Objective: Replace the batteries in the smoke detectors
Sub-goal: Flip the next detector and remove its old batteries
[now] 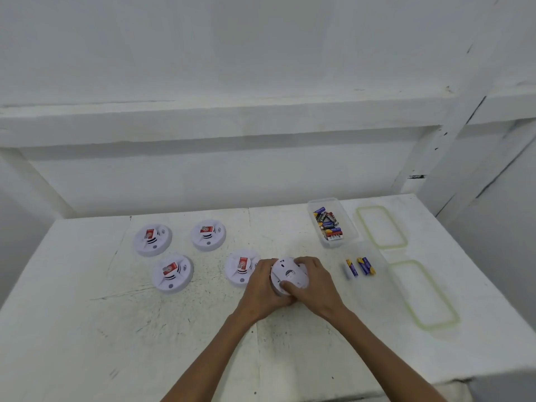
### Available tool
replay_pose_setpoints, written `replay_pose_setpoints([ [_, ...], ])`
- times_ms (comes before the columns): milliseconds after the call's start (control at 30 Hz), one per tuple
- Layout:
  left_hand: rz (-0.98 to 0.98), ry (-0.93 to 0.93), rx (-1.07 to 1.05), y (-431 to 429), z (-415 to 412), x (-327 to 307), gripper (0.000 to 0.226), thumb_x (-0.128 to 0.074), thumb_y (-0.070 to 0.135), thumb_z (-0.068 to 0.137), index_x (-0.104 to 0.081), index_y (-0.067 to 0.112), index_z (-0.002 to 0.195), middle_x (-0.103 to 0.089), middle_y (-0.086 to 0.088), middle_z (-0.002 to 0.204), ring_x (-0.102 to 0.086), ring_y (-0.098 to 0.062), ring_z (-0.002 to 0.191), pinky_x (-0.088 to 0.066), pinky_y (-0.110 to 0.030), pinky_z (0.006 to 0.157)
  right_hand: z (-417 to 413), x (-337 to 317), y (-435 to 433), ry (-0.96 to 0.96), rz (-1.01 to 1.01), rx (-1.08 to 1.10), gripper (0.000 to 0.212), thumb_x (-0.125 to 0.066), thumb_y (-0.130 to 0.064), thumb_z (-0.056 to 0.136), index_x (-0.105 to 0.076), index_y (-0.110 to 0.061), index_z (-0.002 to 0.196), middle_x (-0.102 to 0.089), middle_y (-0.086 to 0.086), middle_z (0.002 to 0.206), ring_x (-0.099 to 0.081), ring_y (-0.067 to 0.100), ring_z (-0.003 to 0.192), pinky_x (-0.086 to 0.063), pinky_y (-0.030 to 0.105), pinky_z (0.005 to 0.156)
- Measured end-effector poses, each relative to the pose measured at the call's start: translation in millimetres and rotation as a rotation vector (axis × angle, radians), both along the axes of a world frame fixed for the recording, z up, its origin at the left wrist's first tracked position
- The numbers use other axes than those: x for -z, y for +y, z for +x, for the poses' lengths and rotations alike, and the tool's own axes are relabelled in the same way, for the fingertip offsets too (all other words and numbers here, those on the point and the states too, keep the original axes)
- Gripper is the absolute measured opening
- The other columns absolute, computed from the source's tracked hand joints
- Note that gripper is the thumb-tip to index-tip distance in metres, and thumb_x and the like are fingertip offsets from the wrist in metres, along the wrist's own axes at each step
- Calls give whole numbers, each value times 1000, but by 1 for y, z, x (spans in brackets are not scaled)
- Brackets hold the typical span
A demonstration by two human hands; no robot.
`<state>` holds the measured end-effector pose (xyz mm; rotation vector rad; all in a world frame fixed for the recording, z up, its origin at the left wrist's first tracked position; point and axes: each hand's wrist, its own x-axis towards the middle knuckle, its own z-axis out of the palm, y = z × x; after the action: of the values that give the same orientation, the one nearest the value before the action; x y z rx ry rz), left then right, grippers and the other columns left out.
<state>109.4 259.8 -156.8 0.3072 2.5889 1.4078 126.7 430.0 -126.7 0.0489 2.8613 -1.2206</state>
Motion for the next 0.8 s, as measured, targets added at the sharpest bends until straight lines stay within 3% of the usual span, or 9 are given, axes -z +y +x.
replay_pose_setpoints([
  [133,44,80,-19,-6,10,-7,72,-94,30,64,-58,25,125,-61,10,120,-55,1,112,-46,-14,92,8,1,-5,9,18,-4,80,-63,-67,64,-53,-19,127,-55,-2,127,-52,12,108,-37,18,86],
  [367,29,88,13,-11,12,-7,77,-90,44,58,-60,27,128,-64,14,119,-58,0,111,-51,-24,93,14,-2,-11,5,25,12,77,-64,-59,69,-51,-18,132,-57,-1,128,-51,16,114,-35,20,89],
  [567,46,83,-21,-11,18,-1,77,-95,38,56,-58,34,123,-62,24,114,-60,5,106,-51,-16,88,17,-4,-13,-10,49,-16,81,-64,-59,68,-50,-17,136,-58,0,131,-51,17,117,-35,20,92],
  [800,85,118,-61,-8,23,3,72,-93,40,54,-58,34,117,-63,22,109,-61,3,101,-47,-9,83,11,-10,-11,-51,113,-97,90,-55,-66,64,-51,-11,135,-59,5,130,-53,22,118,-32,20,94],
])
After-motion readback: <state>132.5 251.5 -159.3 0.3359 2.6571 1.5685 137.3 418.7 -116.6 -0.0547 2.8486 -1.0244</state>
